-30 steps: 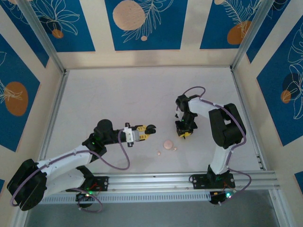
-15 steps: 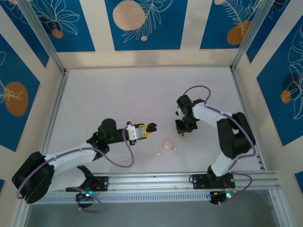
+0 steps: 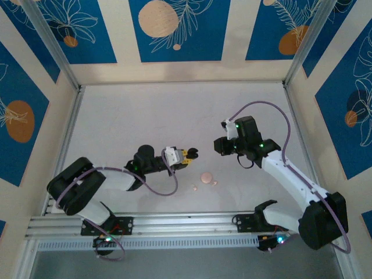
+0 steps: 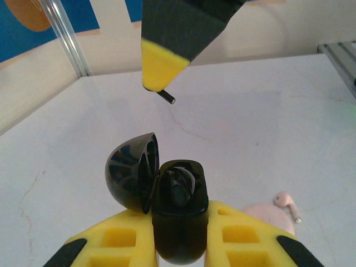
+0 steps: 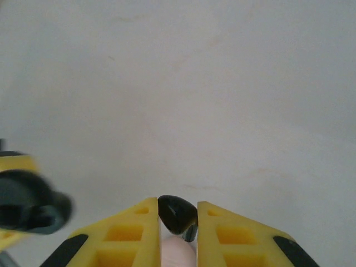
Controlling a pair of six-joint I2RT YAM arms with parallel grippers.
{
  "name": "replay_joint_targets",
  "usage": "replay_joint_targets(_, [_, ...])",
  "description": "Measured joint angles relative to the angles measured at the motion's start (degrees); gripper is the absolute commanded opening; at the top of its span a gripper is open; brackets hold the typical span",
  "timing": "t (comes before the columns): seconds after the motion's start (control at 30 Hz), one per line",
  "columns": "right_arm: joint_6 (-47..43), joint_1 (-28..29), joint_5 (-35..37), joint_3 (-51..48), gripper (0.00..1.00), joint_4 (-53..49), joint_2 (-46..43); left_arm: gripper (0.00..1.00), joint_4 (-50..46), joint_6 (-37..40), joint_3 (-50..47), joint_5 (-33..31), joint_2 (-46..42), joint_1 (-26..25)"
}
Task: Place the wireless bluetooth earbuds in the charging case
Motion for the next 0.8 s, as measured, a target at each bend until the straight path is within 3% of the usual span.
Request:
replay_joint_targets(0.33, [-1.0, 2.8, -10.4, -3.6, 0.19, 10.7, -4.9, 0.18, 10.7, -6.2, 1.6, 1.3, 5.9, 0.0])
replay_joint_targets(0.8, [-1.0, 4.6, -14.5, -6.0, 0.19, 16.6, -5.8, 0.19, 16.8, -10.8, 2.7, 1.9, 8.3, 0.0])
